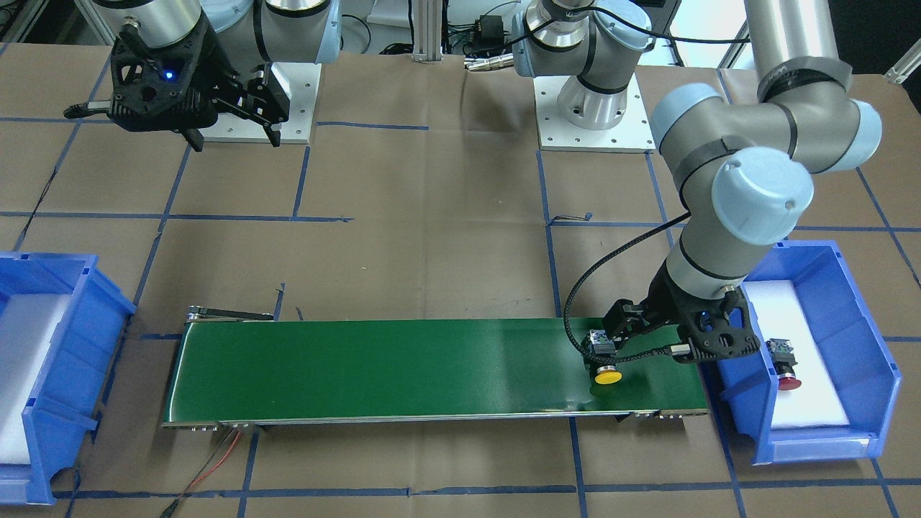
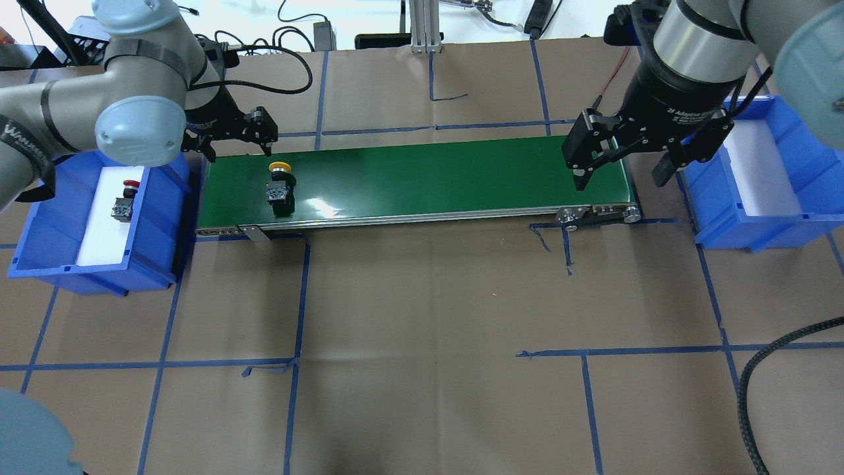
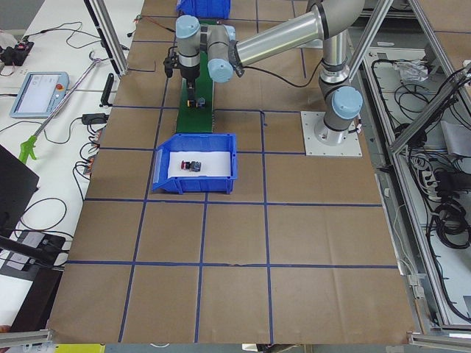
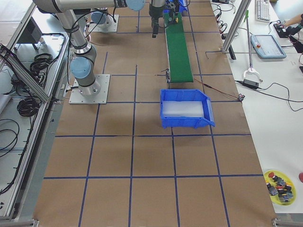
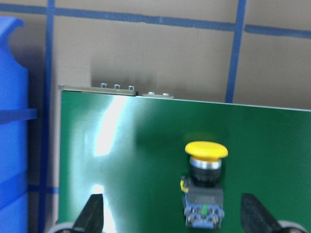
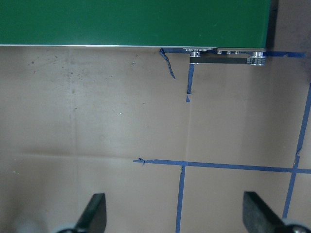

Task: Transport two buttons from left to right
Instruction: 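Lower the yellow button onto the belt and open the left gripper, then move the left gripper back over the bin to the red-capped button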

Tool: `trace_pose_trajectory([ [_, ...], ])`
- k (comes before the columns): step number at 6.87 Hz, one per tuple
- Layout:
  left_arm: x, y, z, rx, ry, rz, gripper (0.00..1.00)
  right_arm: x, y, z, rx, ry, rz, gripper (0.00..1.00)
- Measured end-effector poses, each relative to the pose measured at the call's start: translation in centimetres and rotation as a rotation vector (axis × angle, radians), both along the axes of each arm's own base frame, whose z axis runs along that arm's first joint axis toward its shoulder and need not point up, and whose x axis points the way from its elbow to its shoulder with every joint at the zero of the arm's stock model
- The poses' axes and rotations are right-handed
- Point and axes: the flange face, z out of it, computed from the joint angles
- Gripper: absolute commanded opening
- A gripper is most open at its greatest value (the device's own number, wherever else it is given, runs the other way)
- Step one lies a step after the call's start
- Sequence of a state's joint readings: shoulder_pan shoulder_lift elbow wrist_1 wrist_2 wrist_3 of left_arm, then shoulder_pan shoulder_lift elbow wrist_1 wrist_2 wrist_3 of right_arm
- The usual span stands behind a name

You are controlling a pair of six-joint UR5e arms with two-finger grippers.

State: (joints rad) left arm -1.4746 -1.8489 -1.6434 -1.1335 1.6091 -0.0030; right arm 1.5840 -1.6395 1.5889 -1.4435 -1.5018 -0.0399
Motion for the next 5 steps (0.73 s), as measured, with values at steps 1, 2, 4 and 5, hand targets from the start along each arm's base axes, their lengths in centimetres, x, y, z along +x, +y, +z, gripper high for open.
trace_pose_trajectory([
  [1,-0.1,1.2,2.5,-0.01,-0.002,0.001,1.0,0.0,0.0,0.1,-0.001,0.0,0.0,1.0],
  [2,-0.1,1.9,4.2,-0.017,-0.003,0.002,1.0,0.0,0.0,0.1,-0.003,0.0,0.0,1.0],
  [4,1.1,1.6,6.9,-0.007,-0.006,-0.014,1.0,0.0,0.0,0.1,-0.002,0.0,0.0,1.0],
  [5,4.0,0.9,7.7,0.007,-0.007,-0.018,1.0,0.0,0.0,0.1,-0.001,0.0,0.0,1.0],
])
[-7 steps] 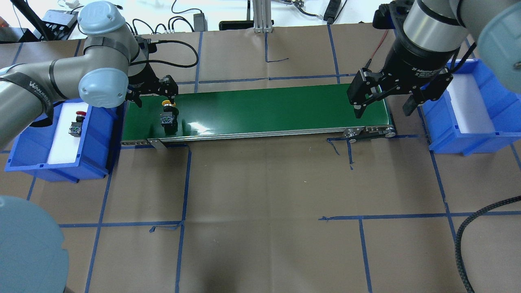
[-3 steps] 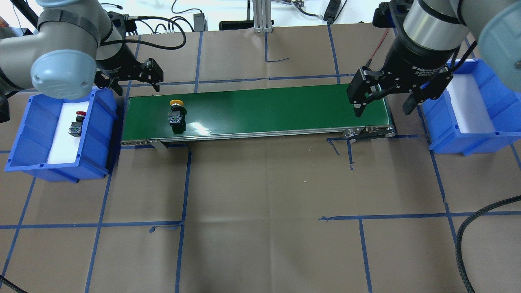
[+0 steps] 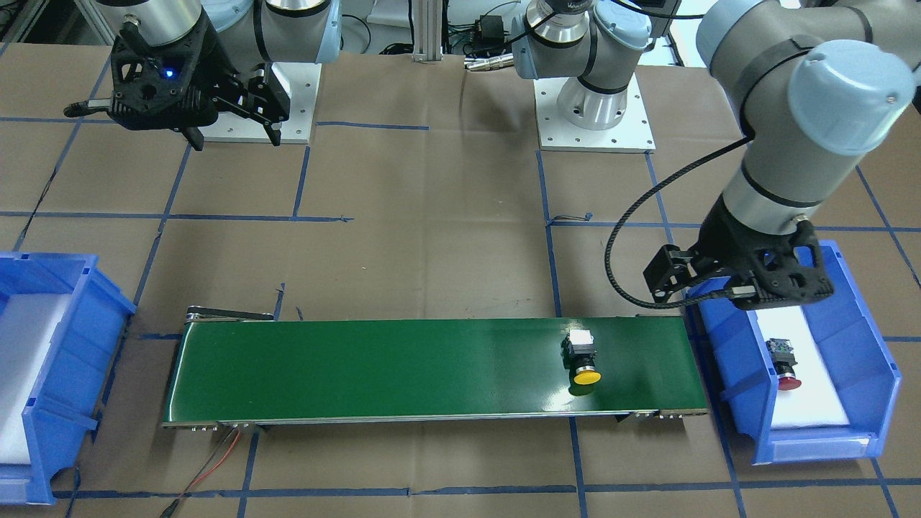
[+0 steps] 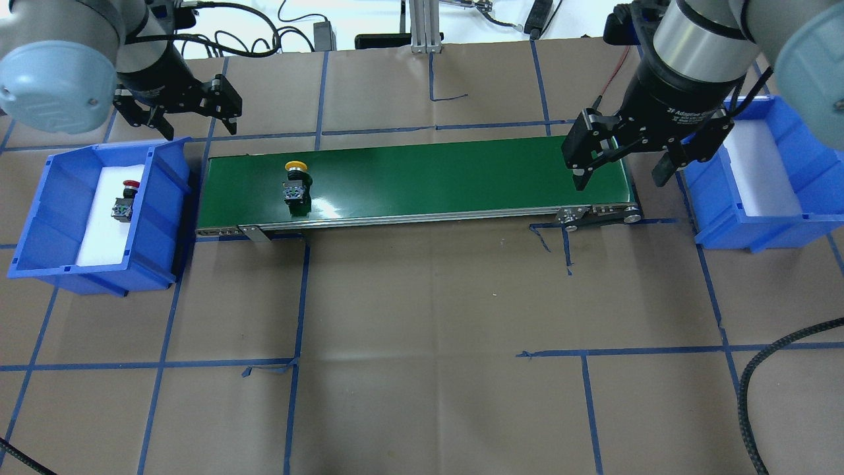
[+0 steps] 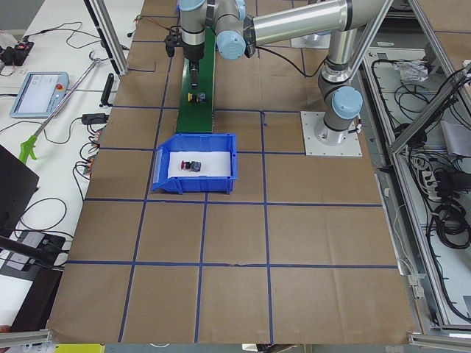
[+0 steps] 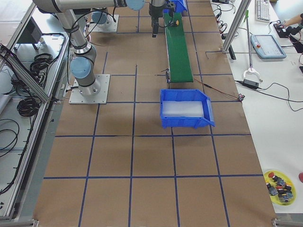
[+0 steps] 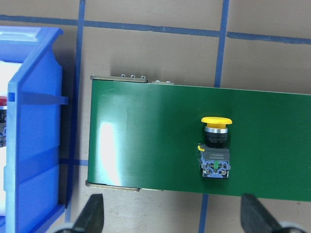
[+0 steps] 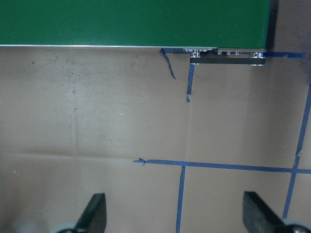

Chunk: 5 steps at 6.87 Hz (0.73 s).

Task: Transport two buttons from left to right
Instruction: 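Move the left gripper back over the bin to the red-capped button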

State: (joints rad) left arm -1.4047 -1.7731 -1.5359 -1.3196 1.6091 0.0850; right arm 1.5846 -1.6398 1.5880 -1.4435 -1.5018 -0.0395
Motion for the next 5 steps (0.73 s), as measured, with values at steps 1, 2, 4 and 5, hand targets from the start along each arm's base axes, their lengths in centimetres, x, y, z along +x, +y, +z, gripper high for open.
trace_pose_trajectory([
  [1,4.1,-0.5,0.0,0.015,-0.004,-0.019,1.0,0.0,0.0,0.0,0.0,0.0,0.0,1.0],
  [2,8.2,-0.6,-0.3,0.026,-0.011,-0.052,1.0,0.0,0.0,0.0,0.0,0.0,0.0,1.0],
  [4,16.2,-0.4,-1.9,0.055,-0.014,-0.127,1.0,0.1,0.0,0.0,0.0,0.0,0.001,1.0],
  [5,19.8,-0.3,-3.2,0.068,-0.006,-0.141,1.0,0.1,0.0,-0.1,0.001,0.0,0.001,1.0],
])
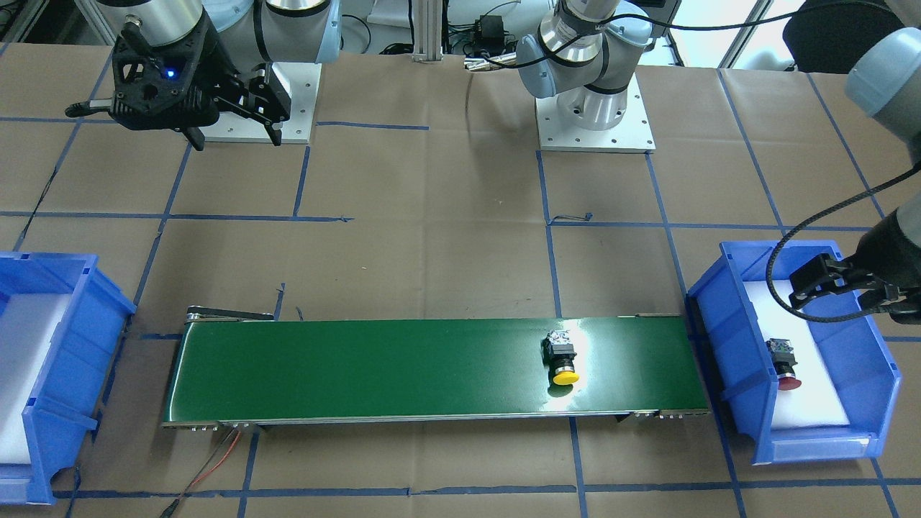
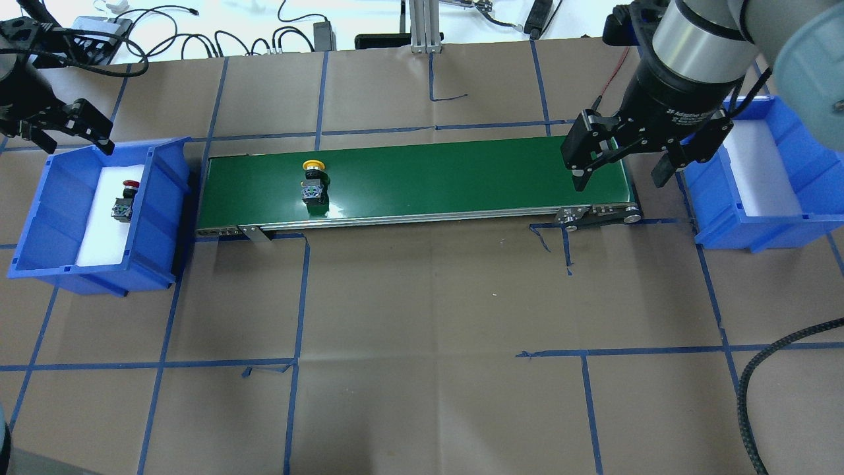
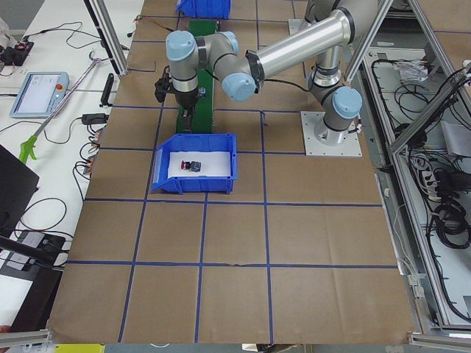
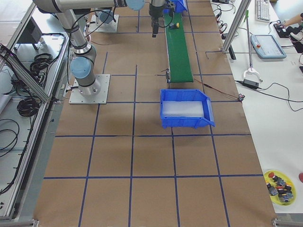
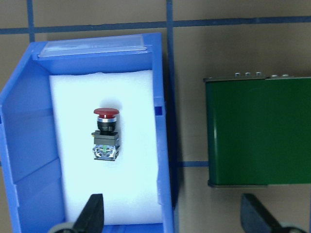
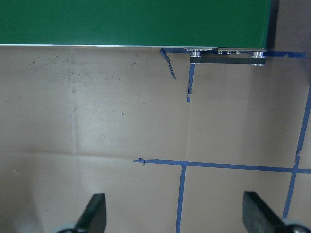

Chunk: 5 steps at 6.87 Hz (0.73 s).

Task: Transport two buttons from left to right
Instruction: 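Move the left gripper back over the bin to the red-capped button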

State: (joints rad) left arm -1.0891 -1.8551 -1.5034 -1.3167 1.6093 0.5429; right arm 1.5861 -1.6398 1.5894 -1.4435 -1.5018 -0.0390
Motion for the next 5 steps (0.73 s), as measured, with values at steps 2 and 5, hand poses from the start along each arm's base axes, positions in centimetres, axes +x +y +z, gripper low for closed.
trace_pose_trajectory([
  [2,3.0,-0.6,-2.3,0.002,0.006,-0.01,1.0,0.0,0.0,-0.1,0.002,0.0,0.0,1.0],
  [5,3.5,-1.4,-5.7,-0.021,0.029,-0.041,0.99,-0.1,0.0,-0.2,0.004,0.0,-0.001,1.0],
])
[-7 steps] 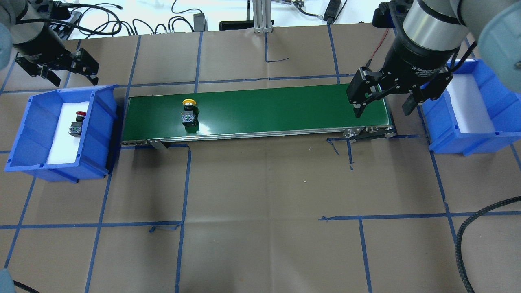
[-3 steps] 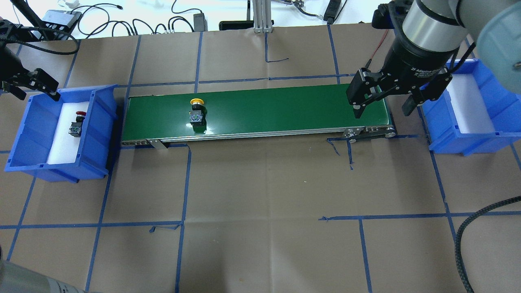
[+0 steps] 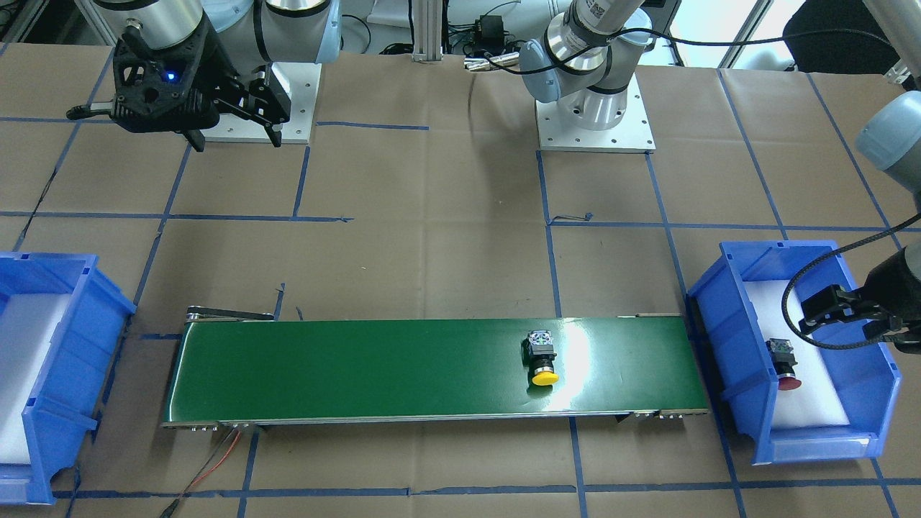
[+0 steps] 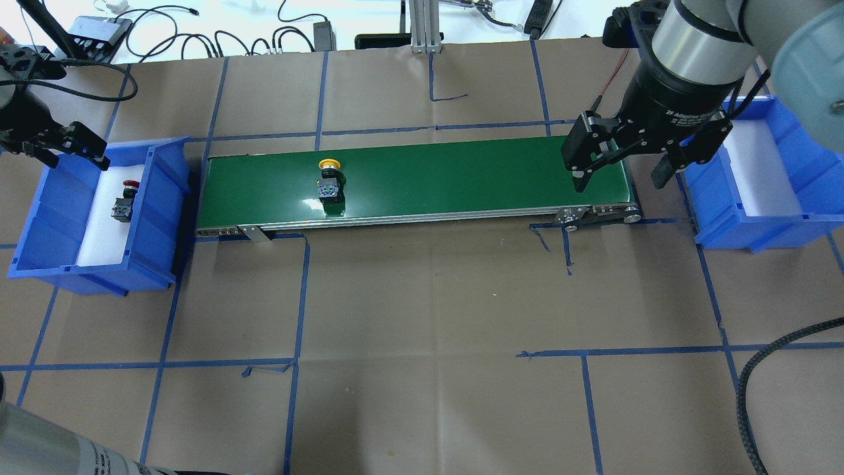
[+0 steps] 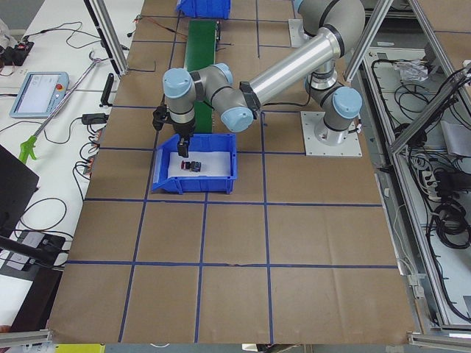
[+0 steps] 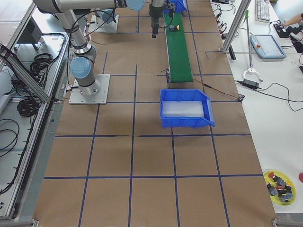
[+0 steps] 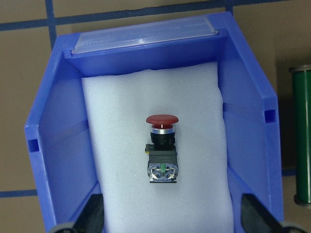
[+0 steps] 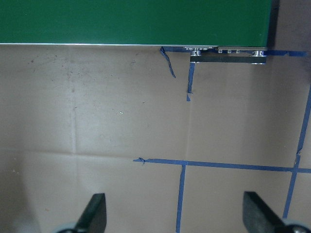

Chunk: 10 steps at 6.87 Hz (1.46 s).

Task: Transport two buttons from left to right
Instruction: 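Move the left gripper back over the bin to the red-capped button, then grasp the red-capped button with the left gripper and lift it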

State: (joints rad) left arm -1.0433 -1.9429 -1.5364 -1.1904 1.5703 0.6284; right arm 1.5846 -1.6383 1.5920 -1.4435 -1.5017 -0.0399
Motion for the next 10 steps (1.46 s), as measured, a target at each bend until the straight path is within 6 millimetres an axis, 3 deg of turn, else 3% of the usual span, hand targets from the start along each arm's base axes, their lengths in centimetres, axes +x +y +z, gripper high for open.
trace_pose_trajectory([
  [3,0.7,-1.0,-4.6,0.014,0.011,-0.02,0.99,0.0,0.0,0.0,0.0,0.0,0.0,1.0],
  [8,0.8,-1.0,-11.8,0.006,0.011,-0.02,0.99,0.0,0.0,0.0,0.0,0.0,0.0,1.0],
  [9,0.8,-1.0,-12.8,0.01,0.02,-0.019,0.91,0.0,0.0,0.0,-0.002,-0.001,0.001,1.0],
  [10,0.8,-1.1,-13.1,0.012,0.023,-0.019,0.65,0.0,0.0,0.0,-0.002,0.002,0.001,1.0],
])
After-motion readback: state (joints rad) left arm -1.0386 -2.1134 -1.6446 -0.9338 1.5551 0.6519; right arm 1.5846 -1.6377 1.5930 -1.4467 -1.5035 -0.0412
